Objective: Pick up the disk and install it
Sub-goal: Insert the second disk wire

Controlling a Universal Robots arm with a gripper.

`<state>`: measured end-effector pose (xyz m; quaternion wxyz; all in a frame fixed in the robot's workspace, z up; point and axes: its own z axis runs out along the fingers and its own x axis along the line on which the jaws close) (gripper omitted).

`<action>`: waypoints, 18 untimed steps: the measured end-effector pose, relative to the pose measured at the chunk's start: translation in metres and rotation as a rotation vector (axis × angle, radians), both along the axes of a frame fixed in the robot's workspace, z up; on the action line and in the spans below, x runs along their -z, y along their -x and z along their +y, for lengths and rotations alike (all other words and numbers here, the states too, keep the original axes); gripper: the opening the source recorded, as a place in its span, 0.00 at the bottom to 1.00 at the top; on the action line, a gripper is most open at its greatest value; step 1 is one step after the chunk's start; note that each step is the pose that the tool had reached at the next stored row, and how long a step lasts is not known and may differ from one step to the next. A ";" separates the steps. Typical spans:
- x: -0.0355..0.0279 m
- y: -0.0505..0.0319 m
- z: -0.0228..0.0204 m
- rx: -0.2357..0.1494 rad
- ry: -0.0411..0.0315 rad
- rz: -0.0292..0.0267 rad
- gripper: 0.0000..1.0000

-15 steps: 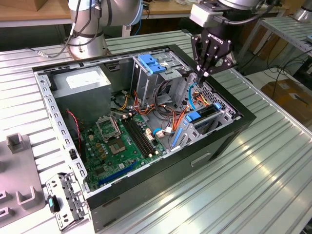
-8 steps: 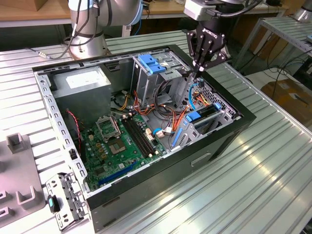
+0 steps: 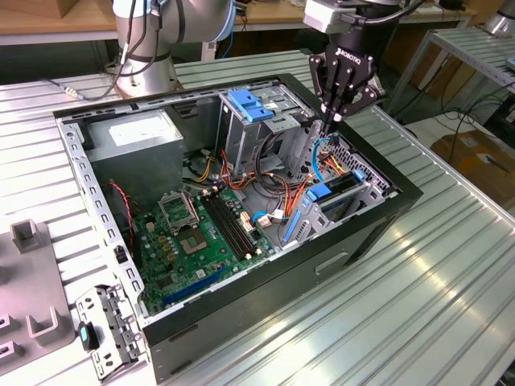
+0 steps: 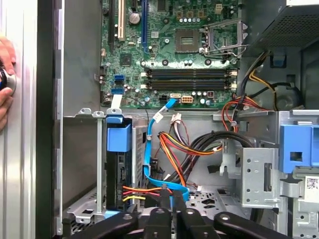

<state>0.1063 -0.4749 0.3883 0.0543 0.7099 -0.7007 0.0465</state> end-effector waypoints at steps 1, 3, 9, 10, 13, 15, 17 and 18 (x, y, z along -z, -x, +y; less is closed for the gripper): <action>0.0000 -0.0001 0.0006 0.000 0.0059 0.0000 0.24; -0.0002 -0.0001 0.0030 0.000 0.0225 0.0000 0.30; -0.0002 -0.0002 0.0063 0.021 0.0394 0.0014 0.30; -0.0001 -0.0003 0.0064 0.027 0.0406 0.0016 0.30; 0.0004 -0.0003 0.0064 0.059 0.0426 0.0039 0.30; 0.0014 -0.0003 0.0064 0.087 0.0434 0.0060 0.30; 0.0032 -0.0018 0.0064 0.117 0.0444 0.0084 0.30; 0.0036 -0.0032 0.0064 0.123 0.0456 0.0094 0.30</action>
